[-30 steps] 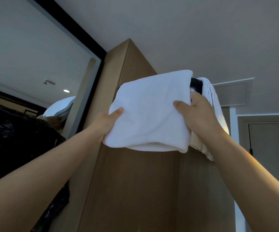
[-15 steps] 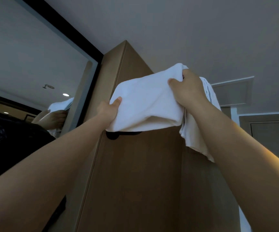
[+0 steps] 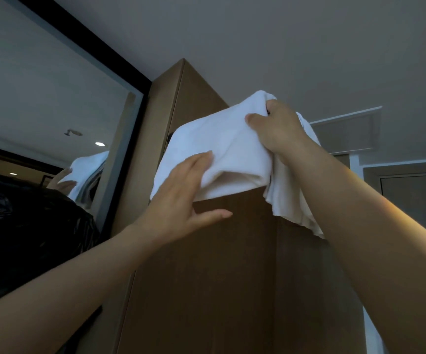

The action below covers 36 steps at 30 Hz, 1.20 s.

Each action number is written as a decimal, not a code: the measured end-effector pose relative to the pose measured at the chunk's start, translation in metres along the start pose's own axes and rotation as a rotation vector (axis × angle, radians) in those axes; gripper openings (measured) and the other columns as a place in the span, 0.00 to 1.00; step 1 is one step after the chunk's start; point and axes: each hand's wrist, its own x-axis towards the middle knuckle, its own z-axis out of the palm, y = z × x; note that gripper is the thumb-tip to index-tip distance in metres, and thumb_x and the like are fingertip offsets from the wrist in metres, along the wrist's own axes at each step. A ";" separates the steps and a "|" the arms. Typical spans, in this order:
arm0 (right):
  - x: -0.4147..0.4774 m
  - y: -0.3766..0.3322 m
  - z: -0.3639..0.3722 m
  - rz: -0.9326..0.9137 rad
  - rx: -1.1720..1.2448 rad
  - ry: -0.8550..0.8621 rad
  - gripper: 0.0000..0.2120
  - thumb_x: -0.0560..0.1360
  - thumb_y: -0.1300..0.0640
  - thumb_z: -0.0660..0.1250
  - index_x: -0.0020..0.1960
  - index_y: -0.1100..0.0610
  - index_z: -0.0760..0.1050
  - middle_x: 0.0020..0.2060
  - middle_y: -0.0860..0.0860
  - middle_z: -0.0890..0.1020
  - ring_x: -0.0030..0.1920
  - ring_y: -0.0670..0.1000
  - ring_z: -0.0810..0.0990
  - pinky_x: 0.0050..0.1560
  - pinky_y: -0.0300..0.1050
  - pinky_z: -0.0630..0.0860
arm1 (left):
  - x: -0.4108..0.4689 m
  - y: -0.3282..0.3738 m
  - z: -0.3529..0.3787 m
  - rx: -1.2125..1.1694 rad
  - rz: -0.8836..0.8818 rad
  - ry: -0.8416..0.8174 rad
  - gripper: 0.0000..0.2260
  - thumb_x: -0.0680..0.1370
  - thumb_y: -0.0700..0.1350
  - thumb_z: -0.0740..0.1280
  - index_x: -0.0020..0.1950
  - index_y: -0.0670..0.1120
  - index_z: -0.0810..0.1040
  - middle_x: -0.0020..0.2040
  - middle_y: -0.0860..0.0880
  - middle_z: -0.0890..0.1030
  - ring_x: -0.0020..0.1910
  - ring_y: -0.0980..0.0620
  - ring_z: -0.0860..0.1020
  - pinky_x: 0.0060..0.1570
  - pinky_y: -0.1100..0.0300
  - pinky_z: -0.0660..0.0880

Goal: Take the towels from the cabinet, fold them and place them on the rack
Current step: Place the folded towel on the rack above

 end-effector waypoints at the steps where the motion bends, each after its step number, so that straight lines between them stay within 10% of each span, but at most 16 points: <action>1: 0.000 -0.001 -0.002 0.006 0.010 -0.013 0.17 0.81 0.53 0.61 0.66 0.61 0.72 0.58 0.53 0.77 0.53 0.51 0.75 0.45 0.40 0.67 | 0.003 0.004 0.003 0.034 0.001 0.003 0.43 0.71 0.68 0.66 0.78 0.48 0.56 0.76 0.49 0.62 0.74 0.53 0.60 0.71 0.61 0.57; 13: -0.010 -0.007 -0.013 0.163 0.351 -0.277 0.17 0.82 0.54 0.59 0.68 0.60 0.70 0.60 0.55 0.79 0.58 0.54 0.79 0.60 0.53 0.79 | 0.010 0.036 0.006 0.285 0.096 0.401 0.32 0.72 0.51 0.73 0.72 0.43 0.64 0.64 0.44 0.68 0.62 0.44 0.70 0.59 0.51 0.69; 21: -0.042 0.004 -0.040 0.156 0.687 -0.373 0.14 0.83 0.60 0.59 0.68 0.60 0.71 0.59 0.55 0.81 0.57 0.52 0.83 0.60 0.51 0.79 | 0.008 0.054 0.004 0.263 -0.014 0.237 0.27 0.72 0.33 0.72 0.69 0.32 0.69 0.61 0.34 0.76 0.60 0.40 0.74 0.60 0.48 0.73; 30: -0.143 0.079 -0.014 0.348 0.496 -0.388 0.12 0.80 0.58 0.65 0.63 0.56 0.77 0.53 0.52 0.83 0.53 0.49 0.83 0.60 0.49 0.79 | 0.012 0.044 -0.020 0.200 -0.075 0.230 0.25 0.77 0.33 0.66 0.72 0.31 0.63 0.60 0.33 0.73 0.57 0.45 0.70 0.56 0.61 0.65; 36: -0.154 0.101 0.042 0.379 0.532 -0.328 0.22 0.80 0.51 0.64 0.74 0.50 0.68 0.68 0.46 0.74 0.67 0.47 0.74 0.68 0.51 0.73 | 0.025 0.037 -0.022 0.202 -0.094 0.181 0.22 0.81 0.38 0.61 0.74 0.36 0.62 0.65 0.36 0.71 0.58 0.41 0.74 0.51 0.51 0.76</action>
